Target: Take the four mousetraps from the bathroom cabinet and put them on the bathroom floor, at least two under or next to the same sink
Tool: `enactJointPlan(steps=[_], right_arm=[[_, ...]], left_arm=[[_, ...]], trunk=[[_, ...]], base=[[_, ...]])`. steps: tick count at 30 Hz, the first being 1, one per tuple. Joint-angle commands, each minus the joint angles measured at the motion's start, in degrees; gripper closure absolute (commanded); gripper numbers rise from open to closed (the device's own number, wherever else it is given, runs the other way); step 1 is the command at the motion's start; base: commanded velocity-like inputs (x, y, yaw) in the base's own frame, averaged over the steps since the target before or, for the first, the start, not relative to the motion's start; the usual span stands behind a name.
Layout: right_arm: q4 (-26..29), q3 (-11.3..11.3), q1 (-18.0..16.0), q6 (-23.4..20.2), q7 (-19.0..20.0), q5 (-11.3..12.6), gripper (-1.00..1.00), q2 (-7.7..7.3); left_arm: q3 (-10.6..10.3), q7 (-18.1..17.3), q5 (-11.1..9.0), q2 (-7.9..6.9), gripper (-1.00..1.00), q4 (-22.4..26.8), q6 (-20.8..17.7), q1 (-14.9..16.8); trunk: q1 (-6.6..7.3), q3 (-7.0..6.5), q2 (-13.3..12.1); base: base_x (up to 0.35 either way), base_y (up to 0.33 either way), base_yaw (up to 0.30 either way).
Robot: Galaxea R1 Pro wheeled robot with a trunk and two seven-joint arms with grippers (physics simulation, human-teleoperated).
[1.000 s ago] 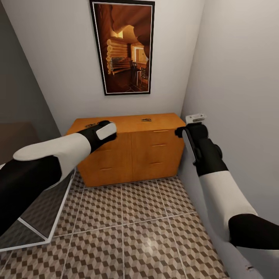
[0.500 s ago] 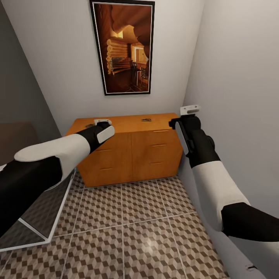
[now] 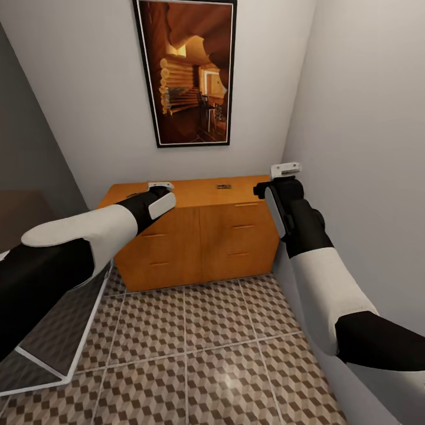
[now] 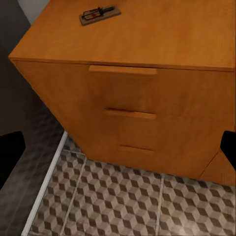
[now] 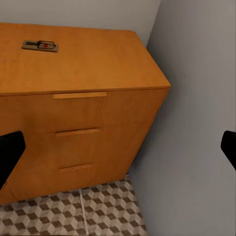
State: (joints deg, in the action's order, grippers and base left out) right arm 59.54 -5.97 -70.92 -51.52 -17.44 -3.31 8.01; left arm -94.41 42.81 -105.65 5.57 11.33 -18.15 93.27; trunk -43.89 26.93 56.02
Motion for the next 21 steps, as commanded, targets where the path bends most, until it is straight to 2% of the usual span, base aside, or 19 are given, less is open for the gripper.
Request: enactJointPlan(steps=[1, 3, 6, 15, 21], right_arm=[[0.01, -0.06, -0.03, -0.38, 0.0, 0.13, -1.0, 0.0], [-0.17, -0.07, 0.4, -0.37, 0.0, 2.15, -1.0, -0.05], [-0.49, -0.35, 1.76, -0.34, -0.04, 3.69, -1.0, -0.02], [-2.07, -3.08, 2.18, -0.26, -0.13, 4.09, -1.0, -0.09], [-2.46, -3.38, 2.51, -0.25, -0.07, 4.17, -1.0, -0.11]], left_arm=[[-0.27, 0.02, 0.01, -0.05, -1.0, 0.07, -0.39, 0.07], [-0.26, -0.47, -0.1, -0.32, -1.0, 0.0, -0.39, -0.09], [-0.25, -1.31, -0.23, -0.58, -1.0, -0.04, -0.39, -0.37], [-0.25, -1.89, -0.26, -0.64, -1.0, -0.06, -0.4, -0.45], [-0.25, -1.94, -0.26, -0.7, -1.0, -0.13, -0.41, -0.71]], trunk=[[-0.04, 0.07, 0.04], [-0.04, 0.07, 0.04], [-0.04, 0.07, 0.04], [-0.04, 0.07, 0.04], [-0.04, 0.07, 0.04]], base=[[0.334, 0.0, 0.0], [0.336, 0.0, 0.0], [0.337, 0.0, 0.0], [0.338, 0.0, 0.0], [0.338, 0.0, 0.0]])
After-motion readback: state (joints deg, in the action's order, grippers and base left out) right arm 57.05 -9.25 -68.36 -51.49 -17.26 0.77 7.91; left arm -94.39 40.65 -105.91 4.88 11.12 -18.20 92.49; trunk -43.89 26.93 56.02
